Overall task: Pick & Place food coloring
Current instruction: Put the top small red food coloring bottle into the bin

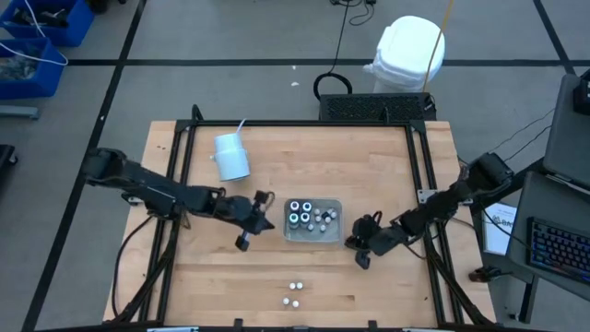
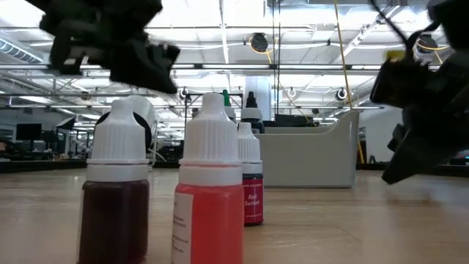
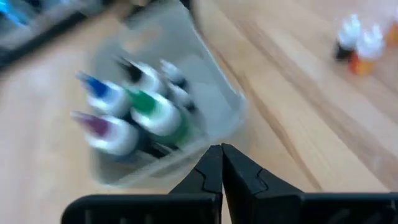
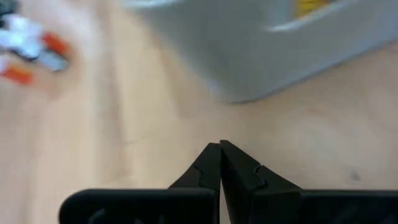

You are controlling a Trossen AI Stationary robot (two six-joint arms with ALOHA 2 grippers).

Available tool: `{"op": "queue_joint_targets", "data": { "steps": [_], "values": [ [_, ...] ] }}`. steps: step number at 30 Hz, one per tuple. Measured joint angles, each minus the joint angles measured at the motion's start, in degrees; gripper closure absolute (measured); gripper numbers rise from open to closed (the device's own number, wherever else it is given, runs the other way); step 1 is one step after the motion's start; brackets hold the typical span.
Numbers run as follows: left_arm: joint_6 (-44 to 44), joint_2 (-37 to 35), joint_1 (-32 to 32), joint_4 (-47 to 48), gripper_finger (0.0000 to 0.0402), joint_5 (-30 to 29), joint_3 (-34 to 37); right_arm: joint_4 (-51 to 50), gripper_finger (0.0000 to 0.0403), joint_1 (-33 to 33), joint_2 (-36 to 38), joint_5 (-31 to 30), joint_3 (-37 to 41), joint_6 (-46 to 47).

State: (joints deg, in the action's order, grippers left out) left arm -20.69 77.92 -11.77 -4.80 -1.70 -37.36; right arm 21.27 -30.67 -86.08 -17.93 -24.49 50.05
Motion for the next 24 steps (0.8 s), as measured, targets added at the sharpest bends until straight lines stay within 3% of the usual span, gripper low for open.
{"op": "queue_joint_targets", "data": {
  "steps": [9, 16, 20, 24],
  "values": [
    [3.5, -14.3, 0.4, 10.9, 0.0394, -11.0, 1.0, 8.1, 0.0403, -7.0, 0.0, -10.2, -4.5, -8.9],
    [3.2, -19.9, 0.1, 18.7, 0.0397, -26.0, 5.9, -1.2, 0.0403, -9.5, -2.4, -19.8, -12.9, -16.3],
    [3.4, -22.0, 0.2, 20.3, 0.0389, -34.6, 7.8, -1.4, 0.0403, -9.4, -6.1, -19.7, -18.5, -23.0],
    [4.0, -23.8, 0.1, 19.9, 0.0376, -35.4, 8.0, -1.5, 0.0403, -8.8, -9.5, -19.6, -23.6, -27.8]
  ]
}}
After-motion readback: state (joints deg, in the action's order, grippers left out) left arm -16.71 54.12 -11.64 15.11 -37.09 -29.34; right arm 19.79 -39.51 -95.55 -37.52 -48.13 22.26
